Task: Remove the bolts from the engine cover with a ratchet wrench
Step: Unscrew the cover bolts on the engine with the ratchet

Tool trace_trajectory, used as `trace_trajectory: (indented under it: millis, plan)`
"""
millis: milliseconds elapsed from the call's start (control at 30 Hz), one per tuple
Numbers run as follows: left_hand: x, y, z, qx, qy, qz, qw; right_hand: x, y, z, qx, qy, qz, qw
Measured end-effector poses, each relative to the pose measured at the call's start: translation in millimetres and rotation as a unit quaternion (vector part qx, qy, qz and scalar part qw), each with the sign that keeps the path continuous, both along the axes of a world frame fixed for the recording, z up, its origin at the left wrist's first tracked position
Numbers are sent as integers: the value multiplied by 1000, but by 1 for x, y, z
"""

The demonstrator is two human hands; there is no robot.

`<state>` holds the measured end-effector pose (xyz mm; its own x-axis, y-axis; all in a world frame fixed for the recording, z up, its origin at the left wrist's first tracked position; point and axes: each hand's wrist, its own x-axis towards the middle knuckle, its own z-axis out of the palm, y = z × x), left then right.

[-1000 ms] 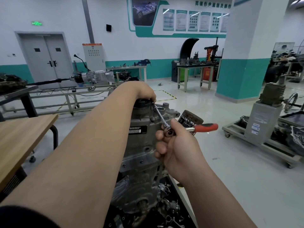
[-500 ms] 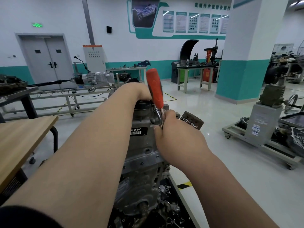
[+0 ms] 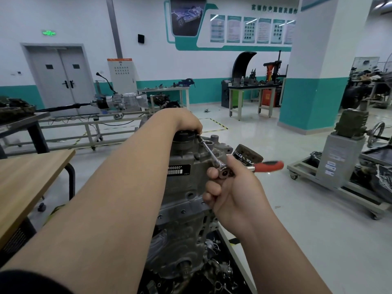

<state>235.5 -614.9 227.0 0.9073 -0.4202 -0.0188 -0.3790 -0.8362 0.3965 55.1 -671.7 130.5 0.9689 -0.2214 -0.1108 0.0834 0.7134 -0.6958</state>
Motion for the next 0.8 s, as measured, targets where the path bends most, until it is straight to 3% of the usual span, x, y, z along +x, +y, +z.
trace_trajectory:
  millis: [200, 400, 533, 667, 800]
  plan:
    - [2, -1, 0, 4, -6, -2, 1000, -3, 4, -1, 170, -37, 58, 983]
    - [1, 1, -1, -12, 11, 0, 1000, -2, 6, -3, 196, -40, 63, 978]
    - [0, 0, 1, 4, 7, -3, 1000, 0, 6, -4, 132, -25, 45, 990]
    - [0, -1, 2, 22, 18, -8, 1000, 1, 6, -4, -13, 14, -7, 1000]
    - [1, -1, 3, 19, 31, -5, 999, 1, -1, 0, -148, 37, -50, 987]
